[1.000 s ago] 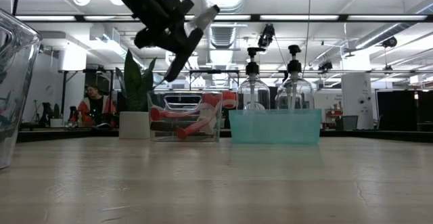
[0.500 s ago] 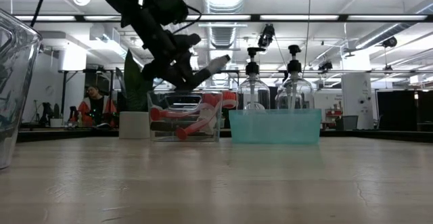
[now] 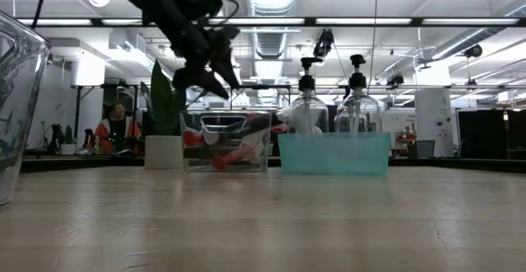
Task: Pick & Place Kitchen Sink Supplies
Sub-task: Return to Home Position
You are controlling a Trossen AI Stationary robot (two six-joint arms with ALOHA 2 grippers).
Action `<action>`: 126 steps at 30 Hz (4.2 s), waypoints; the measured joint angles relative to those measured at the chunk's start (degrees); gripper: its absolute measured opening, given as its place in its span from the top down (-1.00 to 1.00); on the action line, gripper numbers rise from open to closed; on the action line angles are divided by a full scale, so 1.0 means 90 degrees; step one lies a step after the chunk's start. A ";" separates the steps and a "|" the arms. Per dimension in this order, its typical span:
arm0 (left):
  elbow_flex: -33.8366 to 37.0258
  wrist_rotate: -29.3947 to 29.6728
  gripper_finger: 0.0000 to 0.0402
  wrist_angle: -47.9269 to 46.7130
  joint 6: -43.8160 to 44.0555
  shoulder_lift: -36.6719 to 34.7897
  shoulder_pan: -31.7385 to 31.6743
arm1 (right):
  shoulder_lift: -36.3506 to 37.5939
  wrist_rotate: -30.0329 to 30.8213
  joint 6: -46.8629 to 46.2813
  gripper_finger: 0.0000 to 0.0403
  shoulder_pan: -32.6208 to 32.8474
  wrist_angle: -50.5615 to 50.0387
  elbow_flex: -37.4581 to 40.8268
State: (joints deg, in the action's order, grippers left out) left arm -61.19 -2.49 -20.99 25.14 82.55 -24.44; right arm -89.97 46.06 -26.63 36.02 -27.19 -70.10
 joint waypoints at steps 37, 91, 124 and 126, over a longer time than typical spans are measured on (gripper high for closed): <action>0.4054 -0.0046 1.00 0.4867 -0.2627 -0.4982 0.2682 | 0.3806 -0.2292 0.2342 0.96 -0.1314 0.5422 0.4868; 0.6744 -0.0233 1.00 0.2686 -0.2098 -0.9042 0.2676 | 0.9816 -0.2123 0.3647 0.96 -0.1504 0.3705 0.7732; 0.6756 -0.0240 1.00 0.2671 -0.2098 -0.9035 0.2676 | 0.9816 -0.2123 0.3636 0.96 -0.1504 0.3710 0.7730; 0.6756 -0.0241 1.00 0.2669 -0.2098 -0.9035 0.2676 | 0.9816 -0.2123 0.3637 0.96 -0.1504 0.3710 0.7730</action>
State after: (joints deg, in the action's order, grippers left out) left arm -0.38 -4.65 3.03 6.26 1.23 -0.36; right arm -1.63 26.96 6.10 22.48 6.20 -0.53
